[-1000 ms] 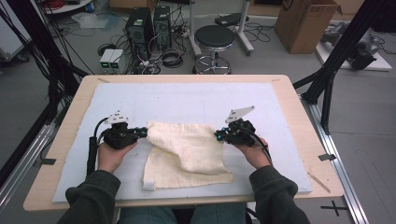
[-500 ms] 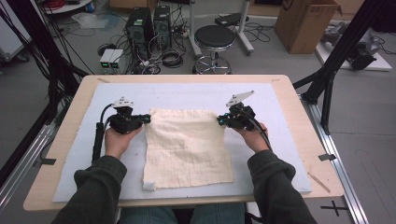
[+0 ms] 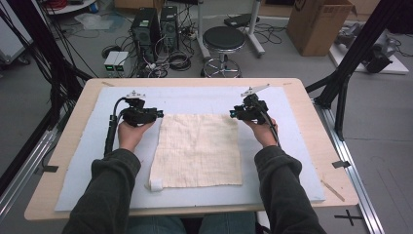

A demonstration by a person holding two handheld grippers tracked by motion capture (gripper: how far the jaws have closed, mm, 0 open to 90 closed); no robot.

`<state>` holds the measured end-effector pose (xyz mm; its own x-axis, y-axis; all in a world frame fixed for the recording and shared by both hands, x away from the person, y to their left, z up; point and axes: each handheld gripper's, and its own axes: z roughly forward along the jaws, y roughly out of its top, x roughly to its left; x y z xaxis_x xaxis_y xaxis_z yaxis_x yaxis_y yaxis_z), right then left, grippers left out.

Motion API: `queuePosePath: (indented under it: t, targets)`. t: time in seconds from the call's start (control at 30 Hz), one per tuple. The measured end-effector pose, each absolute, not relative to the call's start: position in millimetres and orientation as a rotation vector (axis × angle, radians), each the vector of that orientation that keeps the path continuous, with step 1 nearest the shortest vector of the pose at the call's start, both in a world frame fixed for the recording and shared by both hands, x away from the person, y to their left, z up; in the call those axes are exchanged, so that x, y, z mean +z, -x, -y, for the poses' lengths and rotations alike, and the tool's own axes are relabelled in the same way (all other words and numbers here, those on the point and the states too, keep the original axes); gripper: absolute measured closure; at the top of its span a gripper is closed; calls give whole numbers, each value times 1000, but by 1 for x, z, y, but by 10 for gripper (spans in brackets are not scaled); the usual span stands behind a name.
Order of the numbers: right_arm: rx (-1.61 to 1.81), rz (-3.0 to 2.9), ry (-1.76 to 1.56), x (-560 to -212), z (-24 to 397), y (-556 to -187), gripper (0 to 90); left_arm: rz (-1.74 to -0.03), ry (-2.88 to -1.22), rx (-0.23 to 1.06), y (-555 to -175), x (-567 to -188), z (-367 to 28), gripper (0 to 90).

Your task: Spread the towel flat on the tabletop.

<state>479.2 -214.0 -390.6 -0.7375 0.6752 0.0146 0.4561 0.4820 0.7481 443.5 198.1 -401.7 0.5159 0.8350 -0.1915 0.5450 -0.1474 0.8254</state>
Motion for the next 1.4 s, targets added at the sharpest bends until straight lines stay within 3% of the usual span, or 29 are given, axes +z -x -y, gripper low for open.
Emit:
queuePosePath:
  t: [0.77,1.03,1.4]
  targets:
    - [1236,-2570,-830,-381,212,-419,443,-968,-1873,342,-370,-399,-220,524]
    - [1249,-2564,-759,-372,210,-396,420,-907,-1916,351,-346,-397,-214,501]
    - [1273,-2592,-752,-395,220,-366,410,-865,-1961,336,-318,-407,-211,473]
